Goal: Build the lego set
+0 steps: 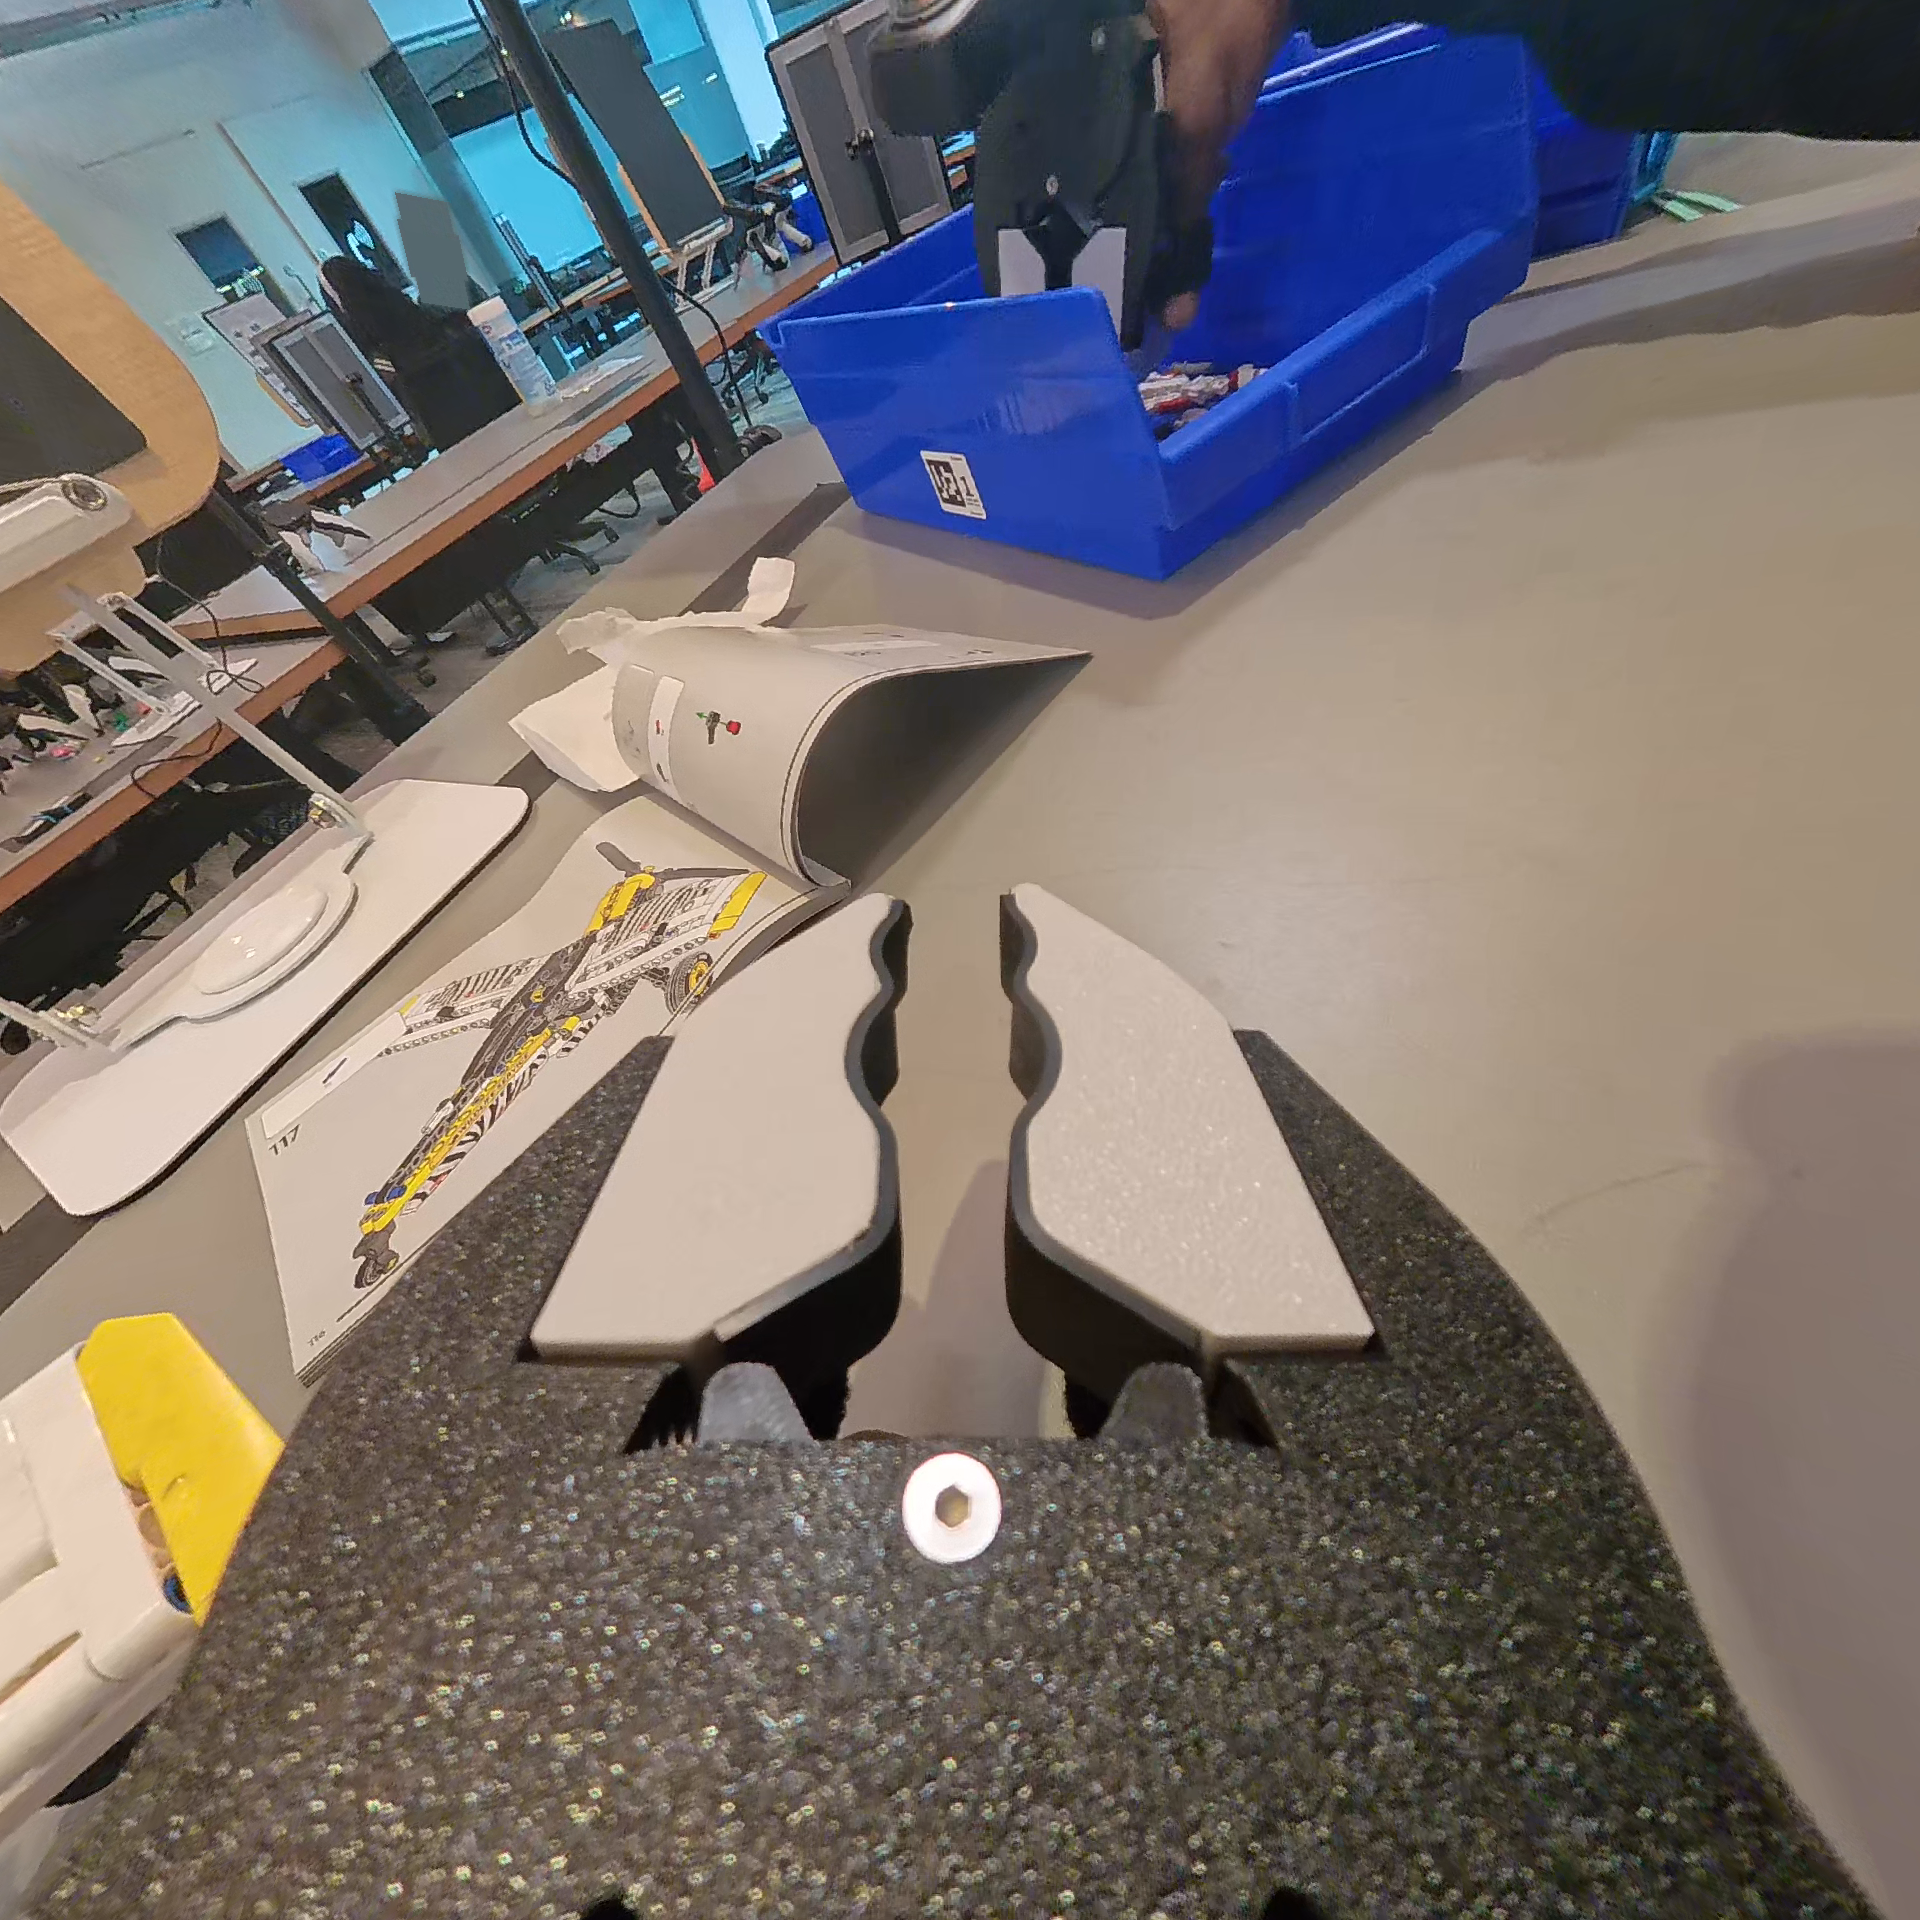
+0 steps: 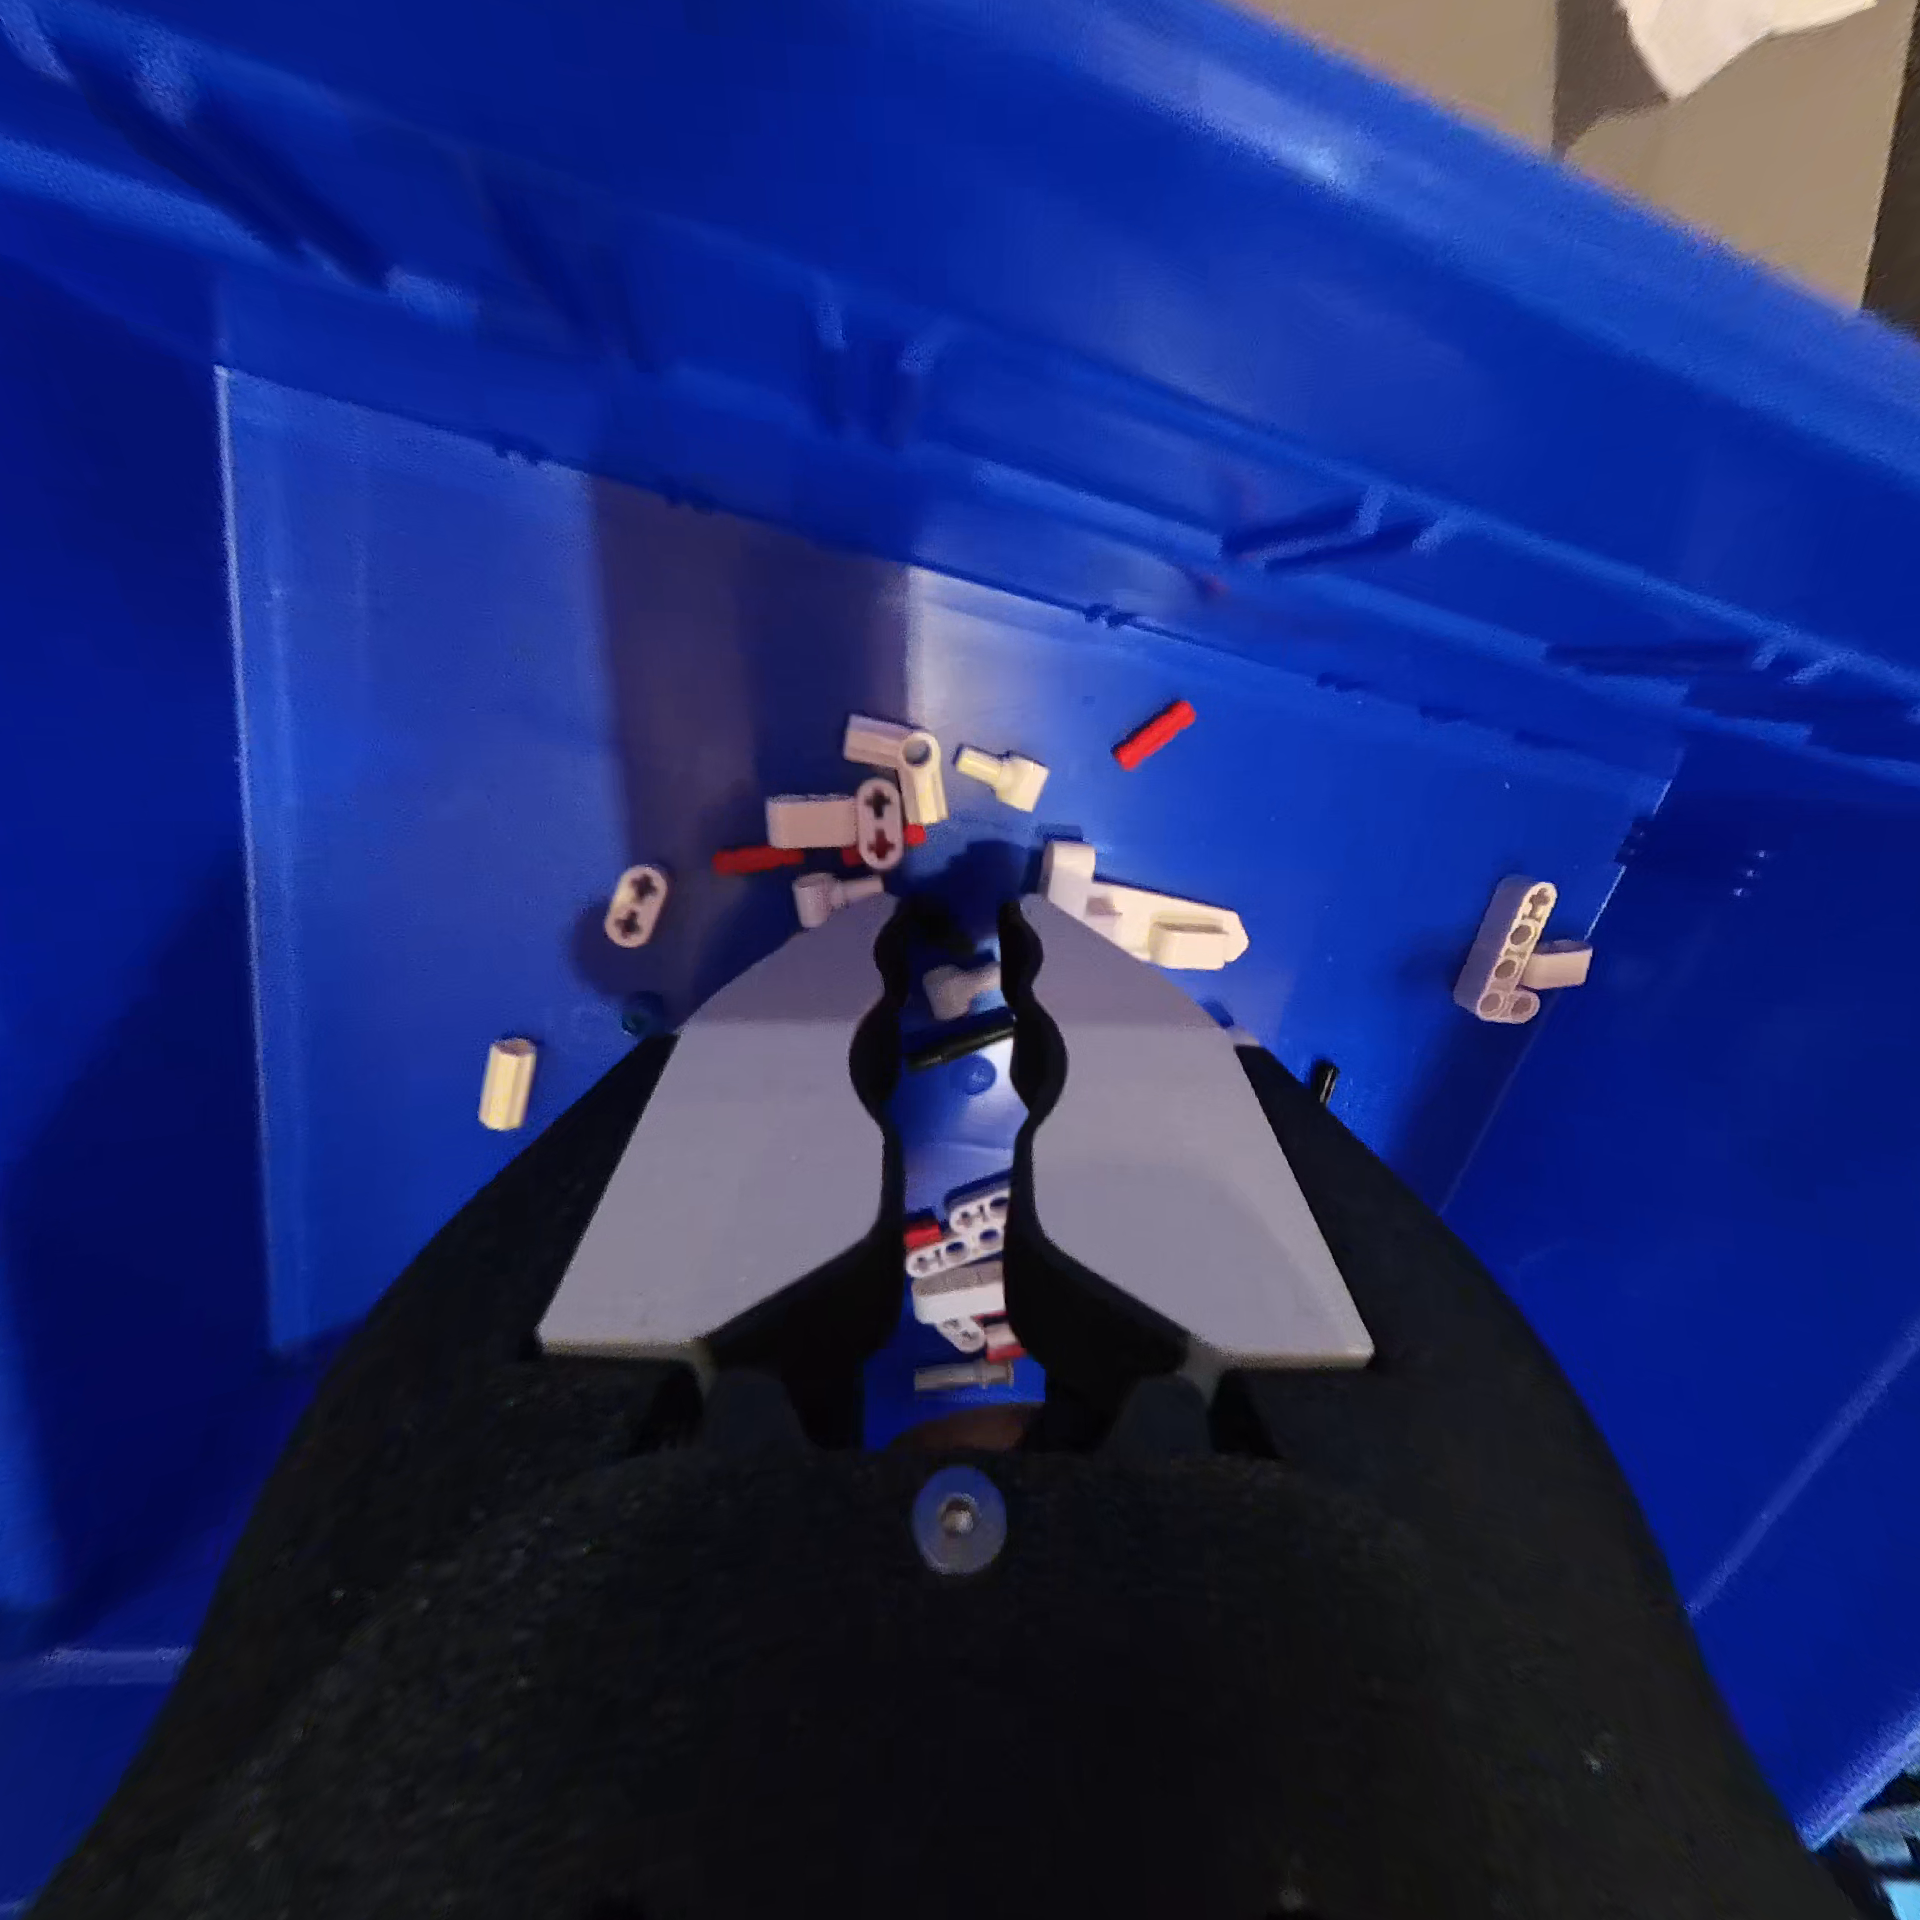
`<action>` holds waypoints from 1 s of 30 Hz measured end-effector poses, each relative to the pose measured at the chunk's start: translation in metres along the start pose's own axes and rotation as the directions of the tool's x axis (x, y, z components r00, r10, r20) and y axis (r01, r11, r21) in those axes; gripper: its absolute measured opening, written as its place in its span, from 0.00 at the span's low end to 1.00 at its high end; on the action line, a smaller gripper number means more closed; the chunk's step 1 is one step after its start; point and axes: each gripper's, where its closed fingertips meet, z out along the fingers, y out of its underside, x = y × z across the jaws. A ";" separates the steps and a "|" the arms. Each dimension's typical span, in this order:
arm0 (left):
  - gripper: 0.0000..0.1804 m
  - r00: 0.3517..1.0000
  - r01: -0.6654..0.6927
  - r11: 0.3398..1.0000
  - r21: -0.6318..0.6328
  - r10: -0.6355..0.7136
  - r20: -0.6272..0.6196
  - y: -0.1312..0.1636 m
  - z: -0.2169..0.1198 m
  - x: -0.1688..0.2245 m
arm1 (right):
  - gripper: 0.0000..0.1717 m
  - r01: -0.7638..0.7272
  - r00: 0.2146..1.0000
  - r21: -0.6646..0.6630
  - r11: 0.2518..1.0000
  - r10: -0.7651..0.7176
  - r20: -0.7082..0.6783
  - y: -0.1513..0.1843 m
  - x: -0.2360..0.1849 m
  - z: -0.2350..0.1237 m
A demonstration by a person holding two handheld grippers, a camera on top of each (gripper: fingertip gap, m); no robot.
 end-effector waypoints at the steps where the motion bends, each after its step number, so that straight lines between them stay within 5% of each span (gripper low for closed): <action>1: 0.09 1.000 0.000 1.000 0.000 0.000 0.000 0.000 0.000 0.000 | 0.09 -0.002 1.000 -0.013 1.000 0.003 0.005 0.004 0.000 0.000; 21: 0.09 1.000 -0.001 1.000 0.001 0.001 0.001 0.000 0.000 0.000 | 0.04 -0.021 0.998 -0.008 1.000 0.021 0.057 0.006 -0.006 0.006; 30: 0.09 1.000 0.023 1.000 0.012 -0.023 0.009 -0.001 -0.001 -0.004 | 0.04 0.018 0.999 -0.011 1.000 -0.018 -0.042 -0.005 -0.012 -0.017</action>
